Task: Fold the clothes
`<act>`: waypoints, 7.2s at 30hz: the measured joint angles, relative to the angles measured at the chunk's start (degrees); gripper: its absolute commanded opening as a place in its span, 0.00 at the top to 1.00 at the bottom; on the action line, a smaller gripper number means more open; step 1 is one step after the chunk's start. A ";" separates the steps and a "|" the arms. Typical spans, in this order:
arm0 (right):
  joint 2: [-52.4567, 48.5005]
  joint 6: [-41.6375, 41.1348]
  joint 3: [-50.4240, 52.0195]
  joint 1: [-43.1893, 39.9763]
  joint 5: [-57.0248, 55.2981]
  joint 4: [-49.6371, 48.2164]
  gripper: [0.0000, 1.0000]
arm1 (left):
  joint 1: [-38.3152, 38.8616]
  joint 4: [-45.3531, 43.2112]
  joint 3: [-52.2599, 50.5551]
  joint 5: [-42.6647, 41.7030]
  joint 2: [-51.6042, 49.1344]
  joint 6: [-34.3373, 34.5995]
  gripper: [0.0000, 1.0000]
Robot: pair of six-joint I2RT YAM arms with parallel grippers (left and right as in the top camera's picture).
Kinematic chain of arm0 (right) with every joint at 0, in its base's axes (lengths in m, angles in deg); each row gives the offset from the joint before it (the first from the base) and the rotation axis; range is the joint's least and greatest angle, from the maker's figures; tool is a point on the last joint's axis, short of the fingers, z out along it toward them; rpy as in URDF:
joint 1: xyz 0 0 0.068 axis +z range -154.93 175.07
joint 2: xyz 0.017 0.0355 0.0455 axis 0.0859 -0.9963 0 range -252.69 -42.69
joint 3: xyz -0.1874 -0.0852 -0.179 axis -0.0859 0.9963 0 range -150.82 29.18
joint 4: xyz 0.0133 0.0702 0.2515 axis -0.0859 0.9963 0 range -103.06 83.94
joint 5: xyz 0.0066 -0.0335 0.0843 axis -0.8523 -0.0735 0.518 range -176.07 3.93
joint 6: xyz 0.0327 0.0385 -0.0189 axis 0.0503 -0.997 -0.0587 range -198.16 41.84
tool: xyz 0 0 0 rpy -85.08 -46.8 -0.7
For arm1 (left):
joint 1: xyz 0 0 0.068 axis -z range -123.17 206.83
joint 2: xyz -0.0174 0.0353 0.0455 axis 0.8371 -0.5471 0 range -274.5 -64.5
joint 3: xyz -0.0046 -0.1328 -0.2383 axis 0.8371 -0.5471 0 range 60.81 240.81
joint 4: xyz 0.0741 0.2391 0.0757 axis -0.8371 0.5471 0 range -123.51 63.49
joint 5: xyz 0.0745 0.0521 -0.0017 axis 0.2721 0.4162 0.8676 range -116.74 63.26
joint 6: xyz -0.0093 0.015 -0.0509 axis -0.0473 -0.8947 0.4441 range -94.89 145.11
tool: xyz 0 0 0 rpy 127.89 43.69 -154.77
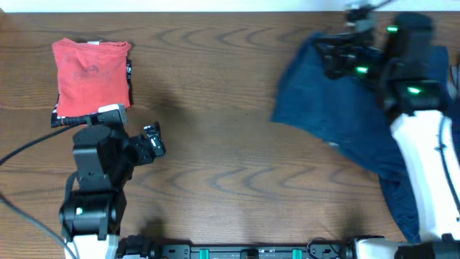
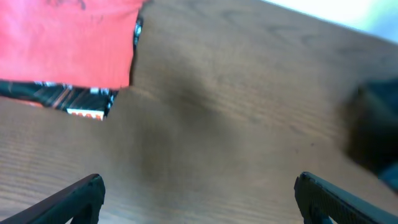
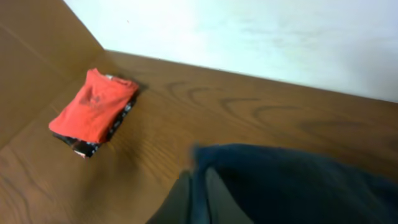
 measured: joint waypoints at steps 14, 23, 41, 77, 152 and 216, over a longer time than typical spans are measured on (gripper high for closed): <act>-4.28 -7.98 -0.20 -0.87 -33.42 28.17 0.29 | 0.09 -2.51 0.00 -17.57 -14.14 1.68 0.02; -4.28 -10.14 -0.24 -11.80 -40.85 37.53 0.04 | 8.52 -13.73 0.00 -22.58 -26.53 8.52 0.02; -4.28 -10.08 -0.28 -16.22 -41.68 41.48 0.01 | 31.87 -42.84 0.15 -23.96 -54.77 23.12 0.01; -4.28 -9.55 -0.28 -17.73 -37.35 42.38 0.01 | -5.51 -4.48 19.50 -24.55 -43.10 15.74 0.02; 2.78 -32.37 37.33 1.57 -21.62 22.43 0.48 | 8.81 8.76 -8.98 -4.44 -25.90 38.21 0.94; 7.54 -9.51 7.39 -8.09 -21.70 14.47 0.99 | 28.65 7.74 3.74 7.34 -9.75 54.82 0.94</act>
